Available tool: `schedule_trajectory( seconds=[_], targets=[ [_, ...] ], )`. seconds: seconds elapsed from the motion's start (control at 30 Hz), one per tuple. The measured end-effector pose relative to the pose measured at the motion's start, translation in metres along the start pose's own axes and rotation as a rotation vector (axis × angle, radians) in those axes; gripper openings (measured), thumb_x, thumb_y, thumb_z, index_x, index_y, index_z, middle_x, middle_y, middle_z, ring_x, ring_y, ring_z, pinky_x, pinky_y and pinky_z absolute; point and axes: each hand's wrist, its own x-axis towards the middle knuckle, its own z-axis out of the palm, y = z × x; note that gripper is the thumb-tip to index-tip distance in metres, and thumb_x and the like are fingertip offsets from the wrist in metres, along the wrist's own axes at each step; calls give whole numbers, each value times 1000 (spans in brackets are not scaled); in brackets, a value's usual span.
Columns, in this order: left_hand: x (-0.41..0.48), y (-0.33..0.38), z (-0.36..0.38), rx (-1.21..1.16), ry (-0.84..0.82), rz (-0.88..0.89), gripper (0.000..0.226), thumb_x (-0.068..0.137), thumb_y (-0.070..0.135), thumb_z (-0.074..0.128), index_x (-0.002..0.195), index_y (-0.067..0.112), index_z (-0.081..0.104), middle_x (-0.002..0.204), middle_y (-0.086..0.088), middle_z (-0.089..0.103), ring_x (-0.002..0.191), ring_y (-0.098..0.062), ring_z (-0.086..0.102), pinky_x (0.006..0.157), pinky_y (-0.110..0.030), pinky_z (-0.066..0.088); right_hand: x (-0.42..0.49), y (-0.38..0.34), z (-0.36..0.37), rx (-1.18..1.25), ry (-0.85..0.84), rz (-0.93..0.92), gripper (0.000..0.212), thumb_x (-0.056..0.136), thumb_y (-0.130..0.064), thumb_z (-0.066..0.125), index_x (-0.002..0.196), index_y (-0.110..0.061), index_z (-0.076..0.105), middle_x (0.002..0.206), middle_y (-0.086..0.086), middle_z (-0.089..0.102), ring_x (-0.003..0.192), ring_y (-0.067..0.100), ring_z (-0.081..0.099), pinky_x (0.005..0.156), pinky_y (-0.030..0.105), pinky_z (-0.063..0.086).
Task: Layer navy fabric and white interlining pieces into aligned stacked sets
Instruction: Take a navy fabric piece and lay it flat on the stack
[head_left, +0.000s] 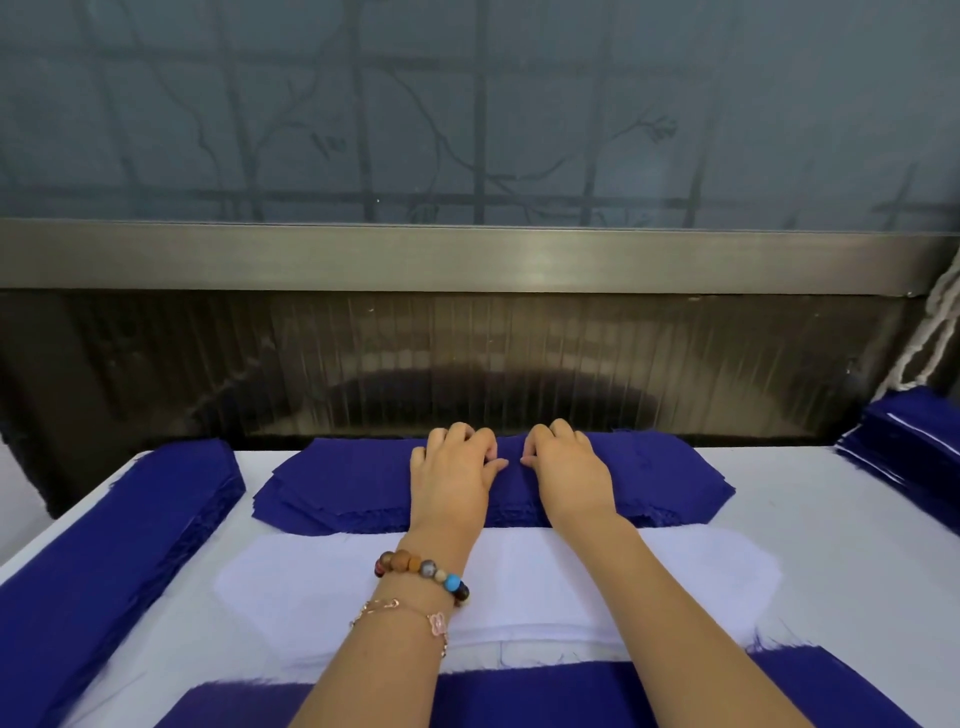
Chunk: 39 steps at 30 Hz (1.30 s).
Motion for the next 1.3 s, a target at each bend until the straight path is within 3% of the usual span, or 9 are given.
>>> schedule_trajectory(
  seconds=[0.17, 0.2, 0.33, 0.57, 0.67, 0.77, 0.87, 1.0, 1.3],
  targets=[
    [-1, 1, 0, -46, -33, 5, 9, 99, 36, 48, 93, 29, 45, 99, 10, 54, 106, -13, 47, 93, -31, 33, -4, 2, -5, 33, 13, -54, 10, 99, -20, 47, 107, -17, 51, 115, 0, 45, 100, 12, 42, 76, 22, 41],
    [-1, 2, -1, -62, -42, -1, 7, 98, 36, 49, 102, 30, 46, 106, 9, 56, 112, -13, 47, 96, -31, 33, -5, 2, -6, 24, 26, -61, 10, 99, -19, 47, 108, -17, 51, 116, 0, 44, 101, 12, 42, 79, 22, 42],
    [-1, -2, -2, -62, -132, 2, 57, 97, 36, 52, 148, 32, 24, 146, 8, 40, 139, -15, 27, 111, -39, 23, -8, 3, -5, -66, 115, -141, 16, 98, -19, 46, 113, -17, 51, 122, 0, 43, 108, 15, 40, 90, 25, 39],
    [-2, -3, -6, -87, -123, 25, 20, 95, 32, 55, 114, 36, 49, 130, 14, 46, 134, -12, 29, 115, -46, 17, -5, 8, -5, -7, -54, -224, 28, 89, -9, 56, 90, -31, 39, 108, -12, 43, 113, 13, 36, 94, 27, 22],
    [-2, -1, -8, -111, -103, 51, 35, 94, 25, 57, 125, 36, 45, 133, 15, 45, 135, -11, 28, 117, -48, 14, -6, 9, -5, 34, 0, -286, 31, 91, -11, 55, 88, -35, 37, 100, -18, 36, 106, 10, 36, 92, 24, 20],
    [-2, 1, -10, -14, -109, 88, 37, 96, 24, 55, 130, 33, 44, 139, 14, 41, 139, -11, 24, 118, -51, 8, -10, 6, -9, 94, 42, -337, 27, 92, -13, 56, 99, -35, 44, 107, -17, 47, 109, 9, 39, 95, 25, 18],
    [-3, 0, -15, 79, -54, 86, 30, 95, 32, 55, 125, 33, 50, 128, 12, 46, 130, -11, 34, 118, -53, 4, -12, 5, -16, 121, 64, -287, 28, 93, -25, 56, 117, -34, 46, 117, -14, 54, 113, 9, 42, 102, 30, 18],
    [-4, -13, -23, 160, 14, -47, 24, 95, 36, 55, 119, 33, 54, 119, 9, 51, 122, -14, 43, 117, -58, 5, -13, 23, -23, -68, 29, -123, 29, 97, -45, 45, 122, -31, 50, 120, -10, 53, 119, 14, 39, 105, 37, 18],
    [-5, -36, -33, 242, -1, -469, 36, 91, 42, 52, 123, 26, 54, 133, -3, 47, 132, -28, 35, 110, -70, 4, -15, 48, -33, -118, 161, 208, 29, 80, -45, 59, 102, -26, 63, 107, -4, 47, 113, 20, 38, 108, 46, 20]
  ],
)
